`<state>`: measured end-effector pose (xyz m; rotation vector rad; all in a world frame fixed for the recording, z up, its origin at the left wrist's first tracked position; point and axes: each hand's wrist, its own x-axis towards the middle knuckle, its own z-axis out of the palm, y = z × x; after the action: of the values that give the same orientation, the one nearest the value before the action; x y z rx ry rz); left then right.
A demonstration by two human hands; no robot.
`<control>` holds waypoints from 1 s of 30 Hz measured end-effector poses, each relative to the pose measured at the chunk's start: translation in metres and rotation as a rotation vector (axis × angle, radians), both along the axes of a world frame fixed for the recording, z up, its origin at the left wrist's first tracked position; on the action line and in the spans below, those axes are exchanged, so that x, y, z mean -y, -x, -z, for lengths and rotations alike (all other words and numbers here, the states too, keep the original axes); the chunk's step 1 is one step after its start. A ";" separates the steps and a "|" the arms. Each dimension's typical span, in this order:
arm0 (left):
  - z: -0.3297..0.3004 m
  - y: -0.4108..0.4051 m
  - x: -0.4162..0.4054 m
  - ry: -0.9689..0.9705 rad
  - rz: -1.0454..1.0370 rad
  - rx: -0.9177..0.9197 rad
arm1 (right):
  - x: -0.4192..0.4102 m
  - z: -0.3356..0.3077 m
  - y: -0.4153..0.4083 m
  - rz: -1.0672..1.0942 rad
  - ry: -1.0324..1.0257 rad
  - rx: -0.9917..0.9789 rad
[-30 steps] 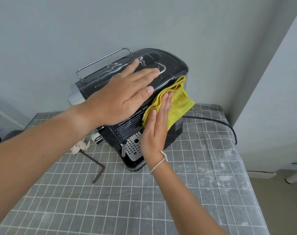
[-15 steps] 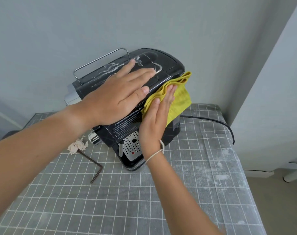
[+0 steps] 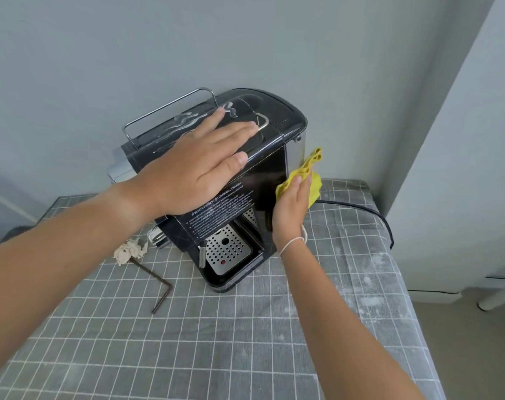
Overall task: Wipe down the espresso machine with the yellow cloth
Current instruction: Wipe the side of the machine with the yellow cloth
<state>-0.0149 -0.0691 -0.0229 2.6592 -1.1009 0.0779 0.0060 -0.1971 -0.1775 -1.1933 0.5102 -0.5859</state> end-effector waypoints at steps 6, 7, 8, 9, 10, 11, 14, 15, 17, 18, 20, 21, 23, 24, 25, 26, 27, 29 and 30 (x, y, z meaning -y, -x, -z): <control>-0.001 0.002 0.001 -0.001 -0.013 0.001 | -0.003 0.051 0.035 -0.041 0.047 -0.295; -0.001 0.002 0.001 -0.003 -0.013 0.003 | 0.000 0.053 0.043 -0.068 0.069 -0.310; -0.001 0.002 0.001 -0.007 -0.011 0.003 | 0.004 0.054 0.051 -0.089 0.092 -0.310; -0.001 0.001 0.002 -0.013 -0.011 0.003 | 0.008 0.053 0.060 -0.096 0.123 -0.304; -0.001 0.001 0.001 -0.018 -0.014 0.002 | 0.012 0.050 0.070 -0.102 0.163 -0.295; -0.001 0.002 0.001 -0.023 -0.016 0.002 | 0.015 0.048 0.081 -0.113 0.211 -0.282; -0.002 0.000 0.002 -0.027 -0.018 0.006 | 0.017 0.047 0.114 -0.187 0.387 -0.221; -0.003 0.001 0.002 -0.033 -0.016 0.011 | 0.015 0.049 0.125 -0.222 0.468 -0.205; -0.004 0.001 0.002 -0.043 -0.014 0.019 | 0.011 0.056 0.144 -0.292 0.654 -0.157; -0.004 0.001 0.003 -0.047 -0.013 0.018 | 0.008 0.060 0.154 -0.327 0.751 -0.137; -0.006 0.005 0.002 -0.048 -0.002 0.029 | -0.002 0.071 0.174 -0.398 0.948 -0.098; -0.006 0.005 0.002 -0.047 0.001 0.037 | -0.007 0.078 0.184 -0.432 1.053 -0.068; -0.007 0.004 0.004 -0.058 -0.007 0.039 | -0.017 0.094 0.199 -0.491 1.274 -0.019; -0.007 0.005 0.004 -0.066 -0.013 0.038 | -0.022 0.102 0.207 -0.523 1.369 0.000; -0.007 0.006 0.003 -0.072 -0.015 0.040 | -0.028 0.110 0.214 -0.554 1.445 0.008; -0.008 0.006 0.003 -0.074 -0.015 0.040 | -0.032 0.117 0.221 -0.576 1.507 0.007; -0.008 0.007 0.002 -0.074 -0.013 0.039 | -0.035 0.123 0.227 -0.593 1.554 0.006; -0.008 0.005 0.002 -0.080 -0.008 0.040 | -0.037 0.132 0.237 -0.619 1.602 -0.005; -0.007 0.004 0.001 -0.082 -0.005 0.041 | -0.038 0.133 0.239 -0.628 1.614 -0.011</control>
<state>-0.0190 -0.0701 -0.0158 2.7443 -1.1342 0.0908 -0.2334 -0.1595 -0.3107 -2.7148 -0.5298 -0.3642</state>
